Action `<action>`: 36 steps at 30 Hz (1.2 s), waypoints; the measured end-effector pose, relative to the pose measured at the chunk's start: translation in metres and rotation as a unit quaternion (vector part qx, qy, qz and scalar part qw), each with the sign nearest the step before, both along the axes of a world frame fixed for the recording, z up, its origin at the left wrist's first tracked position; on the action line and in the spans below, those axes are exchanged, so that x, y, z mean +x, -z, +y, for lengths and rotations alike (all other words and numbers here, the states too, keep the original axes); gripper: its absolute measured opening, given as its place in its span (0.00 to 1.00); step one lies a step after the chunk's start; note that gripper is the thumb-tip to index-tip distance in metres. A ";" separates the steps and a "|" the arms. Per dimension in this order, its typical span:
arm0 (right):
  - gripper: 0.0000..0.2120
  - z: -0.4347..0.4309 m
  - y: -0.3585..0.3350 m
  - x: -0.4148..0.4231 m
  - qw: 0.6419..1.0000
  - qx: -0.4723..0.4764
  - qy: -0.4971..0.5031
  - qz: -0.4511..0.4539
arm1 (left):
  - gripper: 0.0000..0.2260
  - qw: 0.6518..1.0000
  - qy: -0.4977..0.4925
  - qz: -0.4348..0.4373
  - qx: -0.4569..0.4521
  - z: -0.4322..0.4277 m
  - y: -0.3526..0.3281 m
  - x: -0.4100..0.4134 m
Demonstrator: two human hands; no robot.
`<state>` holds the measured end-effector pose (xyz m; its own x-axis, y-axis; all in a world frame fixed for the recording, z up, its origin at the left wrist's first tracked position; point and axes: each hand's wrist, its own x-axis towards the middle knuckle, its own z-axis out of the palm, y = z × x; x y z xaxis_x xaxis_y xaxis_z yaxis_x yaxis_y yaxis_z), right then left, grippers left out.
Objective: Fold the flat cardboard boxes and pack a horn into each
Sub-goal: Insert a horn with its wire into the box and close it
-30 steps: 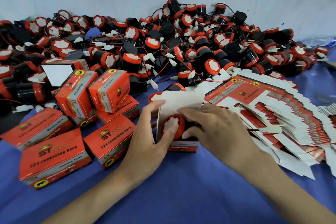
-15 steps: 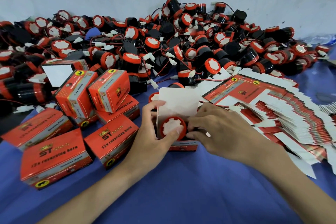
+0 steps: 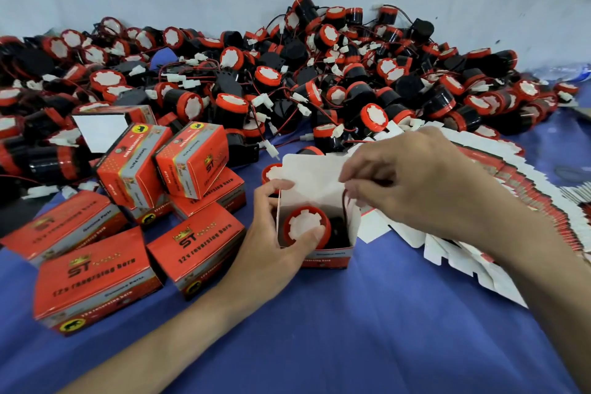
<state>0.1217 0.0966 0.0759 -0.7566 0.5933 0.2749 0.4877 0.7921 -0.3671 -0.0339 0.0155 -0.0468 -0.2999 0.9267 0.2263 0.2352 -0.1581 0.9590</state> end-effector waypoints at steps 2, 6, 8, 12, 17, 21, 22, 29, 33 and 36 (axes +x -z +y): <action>0.05 0.003 0.003 -0.010 0.999 -0.006 -0.041 0.007 | 0.24 1.000 0.007 -0.005 0.000 0.000 0.000 0.001; 0.11 0.007 0.021 -0.028 0.992 0.073 -0.073 -0.069 | 0.25 1.000 0.003 0.012 0.001 -0.001 -0.001 0.002; 0.13 0.007 0.029 -0.031 0.985 0.110 -0.062 -0.118 | 0.29 1.000 0.002 0.021 0.006 -0.001 0.001 0.002; 0.12 0.001 0.035 -0.032 0.977 0.099 -0.087 -0.168 | 0.30 0.999 0.002 0.038 0.015 -0.001 0.002 0.002; 0.12 -0.002 0.041 -0.034 0.985 0.034 -0.068 -0.153 | 0.27 0.998 0.055 0.006 0.009 -0.003 -0.004 0.002; 0.11 -0.007 0.048 -0.033 0.985 0.067 -0.073 -0.142 | 0.31 0.997 0.059 0.041 0.012 -0.004 -0.004 0.002; 0.11 -0.008 0.049 -0.032 0.983 0.076 -0.075 -0.149 | 0.31 0.997 0.059 0.055 0.013 -0.004 -0.003 0.002; 0.12 -0.005 0.044 -0.025 0.980 0.008 -0.110 -0.168 | 0.34 0.997 0.049 0.059 0.033 -0.003 0.002 0.002; 0.19 -0.009 0.048 -0.025 0.976 0.044 -0.115 -0.179 | 0.37 0.997 0.005 0.064 0.053 -0.003 0.003 0.003; 0.28 -0.017 0.055 -0.030 0.977 0.067 -0.092 -0.180 | 0.39 0.997 0.003 0.059 0.056 -0.004 0.003 0.002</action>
